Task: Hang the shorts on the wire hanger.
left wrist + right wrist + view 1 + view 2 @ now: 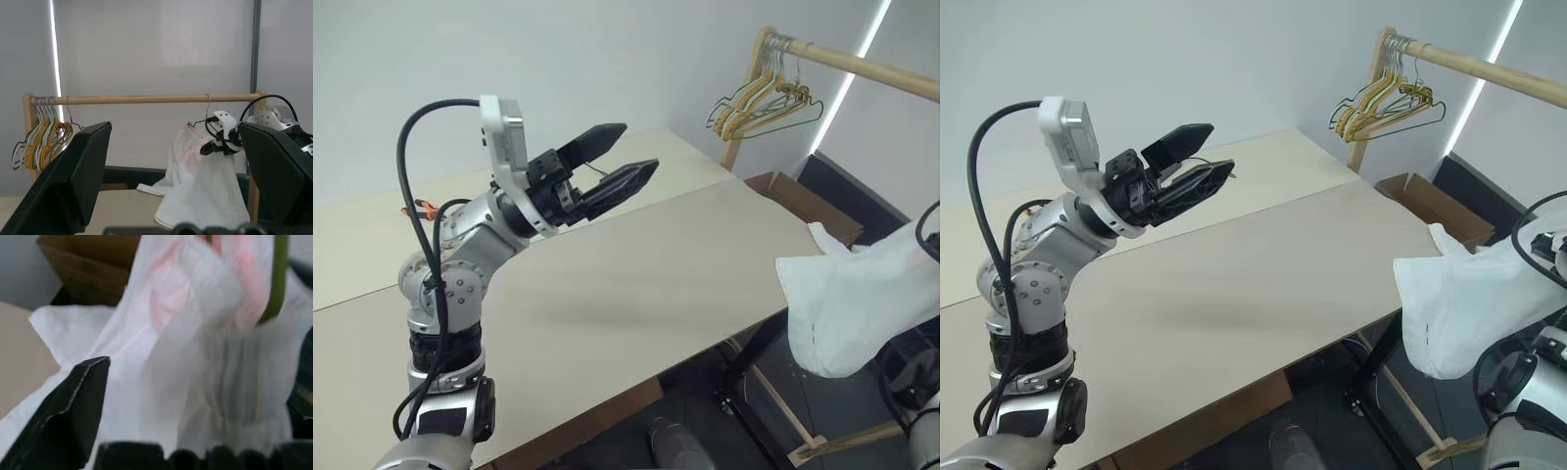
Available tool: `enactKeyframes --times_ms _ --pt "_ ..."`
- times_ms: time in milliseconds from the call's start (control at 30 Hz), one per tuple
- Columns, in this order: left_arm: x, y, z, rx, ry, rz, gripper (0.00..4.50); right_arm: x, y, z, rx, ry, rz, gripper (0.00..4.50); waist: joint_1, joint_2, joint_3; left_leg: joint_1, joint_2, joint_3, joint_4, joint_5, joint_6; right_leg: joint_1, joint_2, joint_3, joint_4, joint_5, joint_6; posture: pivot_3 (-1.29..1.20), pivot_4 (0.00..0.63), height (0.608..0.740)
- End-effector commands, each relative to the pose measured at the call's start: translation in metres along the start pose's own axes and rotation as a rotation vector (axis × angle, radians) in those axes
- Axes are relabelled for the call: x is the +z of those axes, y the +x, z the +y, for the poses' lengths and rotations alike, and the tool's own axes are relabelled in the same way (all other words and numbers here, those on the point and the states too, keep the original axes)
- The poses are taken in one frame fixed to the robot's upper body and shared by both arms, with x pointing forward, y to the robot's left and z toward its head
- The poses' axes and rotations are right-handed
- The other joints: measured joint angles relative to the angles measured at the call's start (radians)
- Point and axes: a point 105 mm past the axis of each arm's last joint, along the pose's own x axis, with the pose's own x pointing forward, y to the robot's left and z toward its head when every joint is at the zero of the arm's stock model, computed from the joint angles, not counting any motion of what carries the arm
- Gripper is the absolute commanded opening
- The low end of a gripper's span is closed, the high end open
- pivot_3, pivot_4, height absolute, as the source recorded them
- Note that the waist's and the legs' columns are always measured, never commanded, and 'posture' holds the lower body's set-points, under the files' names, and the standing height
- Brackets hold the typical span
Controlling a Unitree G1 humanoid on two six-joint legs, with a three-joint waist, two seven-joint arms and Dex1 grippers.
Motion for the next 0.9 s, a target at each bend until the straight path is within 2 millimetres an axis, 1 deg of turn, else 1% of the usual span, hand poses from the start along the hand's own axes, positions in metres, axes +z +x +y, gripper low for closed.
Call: enactKeyframes --times_ms 33,67,133,233,267,333,400,467,500,567,600,667,700,767,800,833,900 --pt "0.008 -0.001 -0.003 -0.001 0.040 -0.029 4.50 0.042 -0.016 -0.013 -0.175 -0.129 -0.330 4.48 0.002 0.000 0.000 0.000 0.000 0.000 0.000 0.000 0.000 0.000 0.000 0.000 0.000 0.000 0.000 -0.24 0.000 0.740" --pt "0.009 -0.001 -0.003 0.000 0.042 -0.030 4.50 0.047 -0.020 -0.014 -0.211 -0.153 -0.392 4.48 0.002 0.000 0.000 0.000 0.000 0.000 0.000 0.000 0.000 0.000 0.000 0.000 0.000 0.000 0.000 -0.24 0.000 0.740" --pt "0.009 -0.001 -0.002 0.008 0.046 -0.031 4.50 0.054 -0.027 -0.011 -0.228 -0.151 -0.484 4.48 0.000 0.000 0.000 0.000 0.000 0.000 0.000 0.000 0.000 0.000 0.000 0.000 0.000 0.000 0.000 -0.24 0.000 0.740" --pt "0.009 -0.002 -0.001 0.019 0.050 -0.030 4.50 0.066 -0.042 -0.007 -0.274 -0.163 -0.660 4.48 -0.001 0.000 0.000 0.000 0.000 -0.001 0.000 0.000 0.000 0.000 0.000 0.002 0.000 0.001 0.002 -0.24 0.000 0.740" --pt "0.007 -0.004 0.000 0.032 0.058 -0.019 4.50 0.074 -0.055 -0.008 -0.336 -0.193 -0.764 4.48 0.000 0.000 0.000 0.000 0.000 -0.001 0.000 0.000 0.000 0.000 0.000 0.002 0.000 0.001 0.002 -0.24 0.000 0.740" --pt "0.001 -0.010 0.003 0.072 0.076 0.010 4.50 0.087 -0.083 0.000 -0.366 -0.196 -0.959 4.48 0.000 0.000 0.000 0.000 0.000 -0.001 0.000 0.000 0.000 0.000 0.000 0.002 0.000 0.001 0.002 -0.23 0.000 0.740" --pt "-0.003 -0.019 0.007 0.110 0.082 0.034 4.50 0.094 -0.107 0.015 -0.320 -0.194 -1.114 4.48 -0.003 0.000 0.000 0.001 0.000 -0.001 0.000 0.000 0.000 -0.001 0.000 0.003 0.000 0.001 0.002 -0.23 0.000 0.740" --pt "-0.006 -0.028 0.010 0.152 0.098 0.051 4.50 0.097 -0.123 0.036 -0.232 -0.208 -1.206 4.48 -0.003 0.000 0.000 0.001 0.000 -0.002 0.000 0.000 0.000 -0.001 0.000 0.004 0.000 0.001 0.002 -0.22 0.000 0.740" --pt "-0.007 -0.034 0.012 0.177 0.107 0.057 4.50 0.098 -0.130 0.050 -0.153 -0.206 -1.237 4.48 -0.002 -0.001 0.000 0.001 0.000 -0.003 0.000 0.000 0.000 -0.001 0.000 0.004 0.000 0.002 0.002 -0.21 0.000 0.740" --pt "-0.009 -0.046 0.014 0.223 0.127 0.086 4.50 0.093 -0.139 0.089 0.120 -0.206 -1.237 4.48 -0.004 -0.001 0.001 0.002 0.001 -0.003 0.000 0.000 0.000 0.000 0.001 0.004 0.000 0.002 0.003 -0.19 0.000 0.740" --pt "-0.010 -0.051 0.014 0.241 0.138 0.098 4.50 0.089 -0.144 0.106 0.231 -0.223 -1.237 4.48 -0.002 -0.001 0.001 0.002 0.001 -0.003 0.000 0.000 0.000 0.000 0.001 0.004 0.000 0.003 0.003 -0.19 0.000 0.740" --pt "-0.015 -0.063 0.011 0.283 0.168 0.140 4.50 0.068 -0.152 0.146 0.584 -0.232 -1.147 4.48 0.005 -0.002 0.001 0.003 0.001 -0.004 0.000 0.000 0.000 0.001 0.001 0.005 0.000 0.003 0.002 -0.15 0.000 0.740" --pt "-0.017 -0.068 0.009 0.295 0.181 0.161 4.50 0.057 -0.157 0.161 0.717 -0.256 -1.118 4.48 0.009 -0.002 0.001 0.003 0.001 -0.004 0.000 0.000 0.000 0.001 0.001 0.004 0.000 0.003 0.002 -0.11 0.000 0.740" --pt "-0.019 -0.077 0.002 0.306 0.206 0.195 4.50 0.033 -0.169 0.187 0.961 -0.340 -1.065 4.48 0.031 -0.003 0.001 0.002 0.001 -0.005 0.000 0.000 0.000 0.000 0.001 0.004 0.000 0.004 0.002 -0.06 0.000 0.740" --pt "-0.019 -0.080 -0.001 0.308 0.215 0.209 4.50 0.023 -0.175 0.195 1.066 -0.382 -1.035 4.48 0.048 -0.003 0.002 0.002 0.002 -0.005 -0.001 0.000 0.000 -0.001 0.001 0.004 0.000 0.004 0.001 -0.04 0.000 0.740" --pt "-0.020 -0.084 -0.004 0.312 0.219 0.231 4.50 0.011 -0.184 0.204 1.187 -0.436 -1.012 4.48 0.063 -0.003 0.002 0.001 0.002 -0.006 -0.001 0.000 0.000 -0.001 0.001 0.003 0.000 0.004 0.001 -0.02 0.000 0.740" --pt "-0.022 -0.091 -0.011 0.312 0.226 0.268 4.50 -0.008 -0.200 0.213 1.402 -0.511 -0.934 4.48 0.104 -0.002 0.002 0.002 0.002 -0.006 -0.001 0.000 0.000 -0.004 0.001 0.002 -0.001 0.004 0.000 0.01 0.000 0.740"
